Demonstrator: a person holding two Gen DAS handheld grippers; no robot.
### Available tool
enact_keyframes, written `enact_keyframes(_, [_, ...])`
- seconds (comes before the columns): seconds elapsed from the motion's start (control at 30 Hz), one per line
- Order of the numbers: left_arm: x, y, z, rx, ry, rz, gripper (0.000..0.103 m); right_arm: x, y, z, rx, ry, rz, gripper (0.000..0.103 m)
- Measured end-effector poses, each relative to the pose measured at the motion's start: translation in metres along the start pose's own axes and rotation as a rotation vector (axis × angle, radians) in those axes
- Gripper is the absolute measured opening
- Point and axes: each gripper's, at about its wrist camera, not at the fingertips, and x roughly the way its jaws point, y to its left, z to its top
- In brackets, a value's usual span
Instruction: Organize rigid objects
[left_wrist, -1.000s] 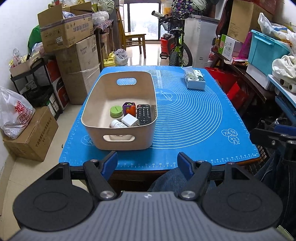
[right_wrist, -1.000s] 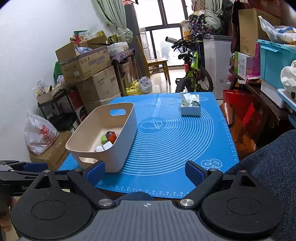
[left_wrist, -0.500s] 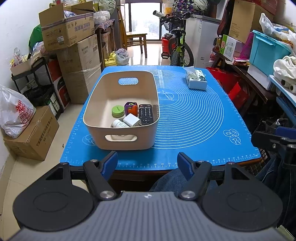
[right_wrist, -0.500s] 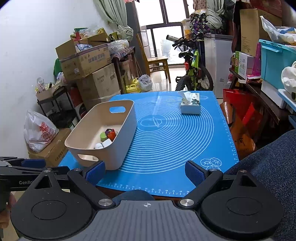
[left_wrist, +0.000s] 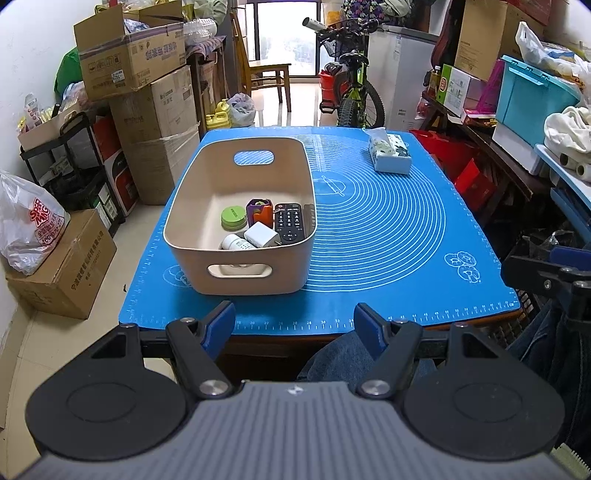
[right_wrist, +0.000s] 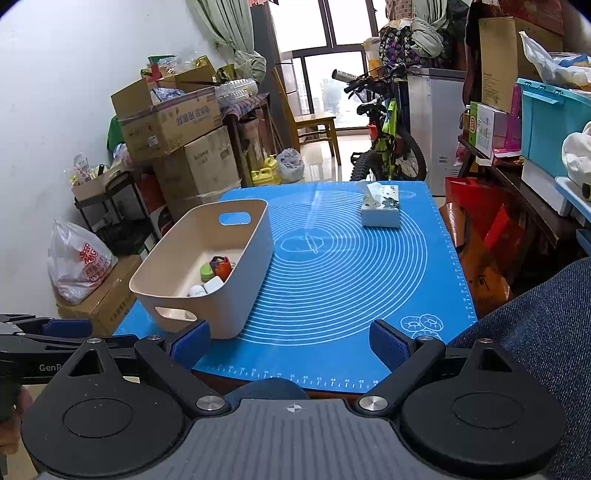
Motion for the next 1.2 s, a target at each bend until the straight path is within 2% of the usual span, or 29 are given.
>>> enact_keyframes(1.2, [0.0028, 0.0025, -0.0039, -0.009, 0.006, 0.009, 0.072, 0.0018, 0.0003, -0.0002, -0.001, 0.005, 0.002, 0.093])
